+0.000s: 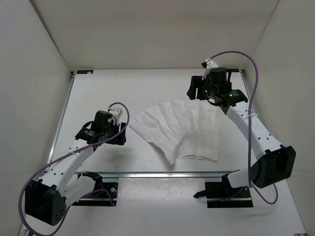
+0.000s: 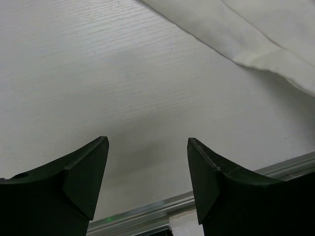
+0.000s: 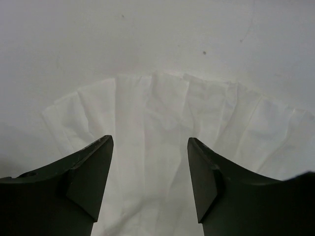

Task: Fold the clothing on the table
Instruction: Flatten the skirt out

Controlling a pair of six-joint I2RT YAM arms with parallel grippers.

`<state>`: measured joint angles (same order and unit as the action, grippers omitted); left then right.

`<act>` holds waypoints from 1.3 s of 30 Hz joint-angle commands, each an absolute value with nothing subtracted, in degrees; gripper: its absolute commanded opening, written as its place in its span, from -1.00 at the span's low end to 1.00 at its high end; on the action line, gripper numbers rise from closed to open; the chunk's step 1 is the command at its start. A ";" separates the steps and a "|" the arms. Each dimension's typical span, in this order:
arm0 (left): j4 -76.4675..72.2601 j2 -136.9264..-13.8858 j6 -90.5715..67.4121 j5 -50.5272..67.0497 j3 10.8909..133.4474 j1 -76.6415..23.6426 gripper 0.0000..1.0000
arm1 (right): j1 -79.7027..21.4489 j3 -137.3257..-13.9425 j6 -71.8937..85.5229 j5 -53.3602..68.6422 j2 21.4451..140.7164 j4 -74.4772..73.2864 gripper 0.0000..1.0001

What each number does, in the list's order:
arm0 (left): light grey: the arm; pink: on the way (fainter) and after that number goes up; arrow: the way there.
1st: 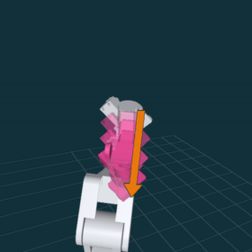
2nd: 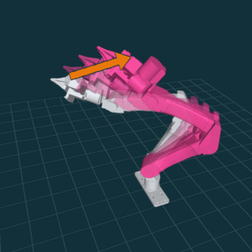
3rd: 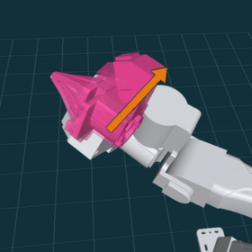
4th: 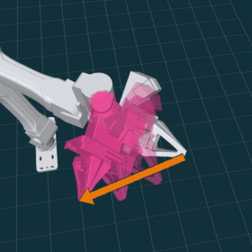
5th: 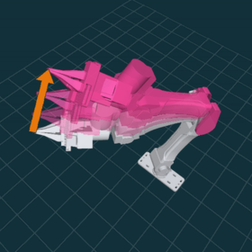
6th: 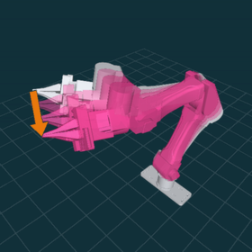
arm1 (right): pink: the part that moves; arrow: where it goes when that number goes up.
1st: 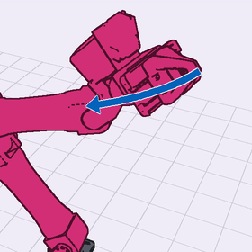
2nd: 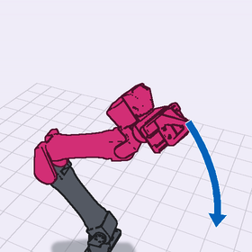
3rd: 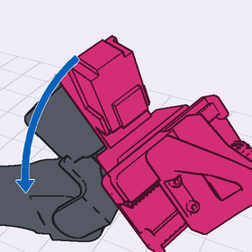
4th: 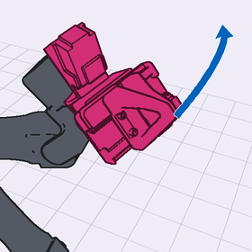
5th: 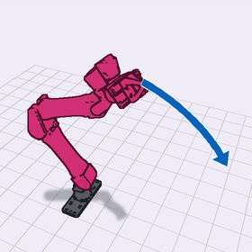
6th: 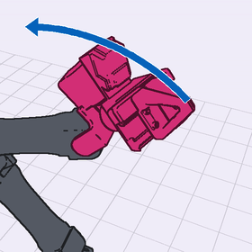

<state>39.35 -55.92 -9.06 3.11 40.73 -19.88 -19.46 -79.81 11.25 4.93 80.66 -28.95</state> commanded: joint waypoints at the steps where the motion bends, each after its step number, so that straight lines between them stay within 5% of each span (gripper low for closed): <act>1: 38.33 -55.90 -9.41 2.63 40.87 -20.48 0.49 | -17.42 -70.88 12.04 4.65 78.33 -27.95 0.19; 6: 35.42 -50.10 -9.93 9.40 42.79 -17.84 0.39 | -12.83 -58.98 12.66 9.33 75.33 -26.72 0.24; 20: 32.09 -49.30 -17.04 14.32 39.56 -14.77 0.41 | -25.13 -41.39 18.37 11.95 80.58 -17.05 0.21; 25: 28.31 -50.71 -20.91 16.16 37.88 -17.83 0.40 | -27.15 -48.94 18.11 17.74 93.65 -14.50 0.17; 32: 23.11 -53.61 -26.80 18.19 33.75 -18.63 0.33 | -28.03 -80.31 15.03 24.88 115.12 -25.57 0.09; 39: 19.25 -56.07 -30.75 13.99 31.99 -18.28 0.35 | -31.55 -85.88 13.71 16.18 105.50 -26.63 0.15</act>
<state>22.96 -55.20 -27.92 15.84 32.60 -18.59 -30.37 -85.30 15.14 19.27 114.30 -25.80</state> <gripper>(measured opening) 0.677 0.570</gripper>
